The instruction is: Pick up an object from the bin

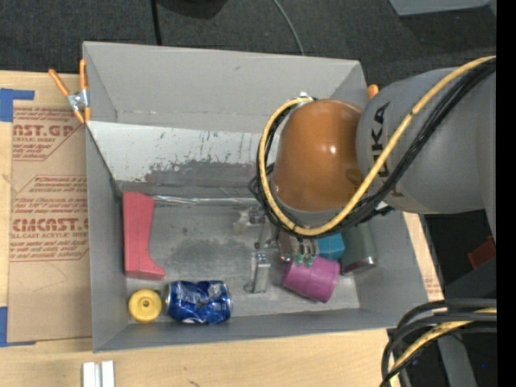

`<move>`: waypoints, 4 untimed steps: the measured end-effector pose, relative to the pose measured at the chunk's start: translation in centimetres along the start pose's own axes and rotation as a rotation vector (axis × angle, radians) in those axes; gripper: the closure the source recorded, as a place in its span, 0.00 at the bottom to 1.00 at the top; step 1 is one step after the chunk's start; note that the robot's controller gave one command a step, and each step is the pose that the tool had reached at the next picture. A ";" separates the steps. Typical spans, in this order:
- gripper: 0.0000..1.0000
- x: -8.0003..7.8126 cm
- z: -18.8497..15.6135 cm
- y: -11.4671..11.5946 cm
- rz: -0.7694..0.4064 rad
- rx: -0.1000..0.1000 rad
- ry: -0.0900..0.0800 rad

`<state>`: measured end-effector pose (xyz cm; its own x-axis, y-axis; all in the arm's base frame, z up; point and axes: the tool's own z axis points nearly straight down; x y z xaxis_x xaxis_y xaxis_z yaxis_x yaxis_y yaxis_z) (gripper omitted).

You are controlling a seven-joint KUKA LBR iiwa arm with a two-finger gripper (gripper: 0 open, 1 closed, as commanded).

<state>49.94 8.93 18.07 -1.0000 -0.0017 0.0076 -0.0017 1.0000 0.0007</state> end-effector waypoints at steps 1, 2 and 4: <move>0.00 -0.2 -0.4 0.0 0.001 -0.001 -0.008; 0.00 0.1 5.5 3.4 -0.006 -0.002 -0.010; 0.00 1.7 5.6 8.0 0.025 -0.003 -0.009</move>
Offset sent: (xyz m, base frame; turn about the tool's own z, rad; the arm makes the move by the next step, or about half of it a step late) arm -0.0073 0.0637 -0.1107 -0.0146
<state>48.23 16.90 12.53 -0.9997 0.0237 -0.0012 0.0237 0.9997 0.0039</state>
